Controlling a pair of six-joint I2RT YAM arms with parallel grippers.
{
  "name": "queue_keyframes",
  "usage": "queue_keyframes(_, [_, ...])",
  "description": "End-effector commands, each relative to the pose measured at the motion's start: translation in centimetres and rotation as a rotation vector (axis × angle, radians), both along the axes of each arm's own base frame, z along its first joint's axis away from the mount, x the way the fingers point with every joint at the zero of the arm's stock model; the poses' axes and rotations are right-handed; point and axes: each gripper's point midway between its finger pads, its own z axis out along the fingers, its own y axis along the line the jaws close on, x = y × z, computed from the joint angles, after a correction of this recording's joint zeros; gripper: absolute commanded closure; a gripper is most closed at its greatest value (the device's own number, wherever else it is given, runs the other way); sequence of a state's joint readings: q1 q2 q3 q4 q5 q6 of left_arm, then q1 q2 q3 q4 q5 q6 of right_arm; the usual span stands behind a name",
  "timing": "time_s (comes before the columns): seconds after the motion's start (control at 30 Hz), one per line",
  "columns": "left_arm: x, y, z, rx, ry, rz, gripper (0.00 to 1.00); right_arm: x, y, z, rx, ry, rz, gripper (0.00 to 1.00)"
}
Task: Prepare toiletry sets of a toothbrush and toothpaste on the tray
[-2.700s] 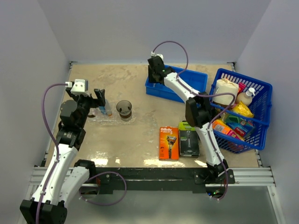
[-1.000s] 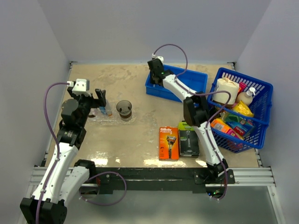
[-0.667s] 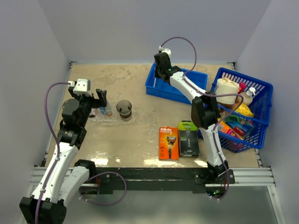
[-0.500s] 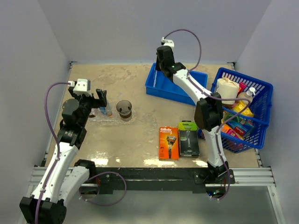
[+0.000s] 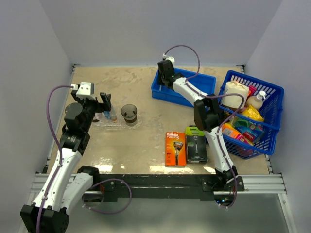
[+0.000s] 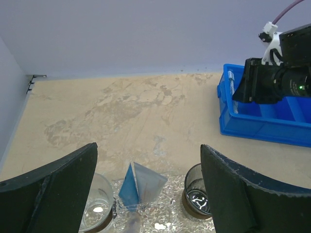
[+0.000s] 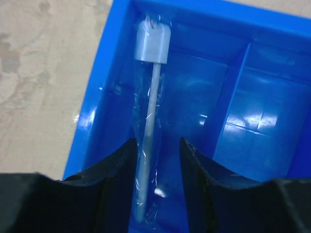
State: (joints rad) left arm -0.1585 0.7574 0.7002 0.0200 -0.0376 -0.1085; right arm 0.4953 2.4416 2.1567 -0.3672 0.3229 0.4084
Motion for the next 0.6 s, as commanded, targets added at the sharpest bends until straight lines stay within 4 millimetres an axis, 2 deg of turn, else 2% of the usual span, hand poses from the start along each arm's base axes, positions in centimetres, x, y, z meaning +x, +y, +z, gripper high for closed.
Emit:
queue_keyframes(0.0, [0.1,0.1,1.4,0.016,-0.045,0.002,0.10,1.2,0.6,3.0,0.037,-0.062,-0.021,0.53])
queue_keyframes(0.1, [0.1,0.1,1.4,0.016,-0.045,0.004,0.10,1.5,0.5,2.7,0.030,-0.063,-0.038,0.50])
queue_keyframes(0.3, [0.0,0.2,1.5,0.017,-0.047,0.009,0.10,1.8,1.0,0.6,-0.027,-0.043,-0.054,0.44])
queue_keyframes(0.33, [0.0,0.2,1.5,0.017,-0.047,0.010,0.10,1.7,1.1,-0.2,-0.035,-0.029,-0.052,0.43])
queue_keyframes(0.57, [0.0,0.3,1.6,0.015,-0.048,0.013,0.10,1.1,1.0,-2.6,-0.046,0.021,-0.046,0.47])
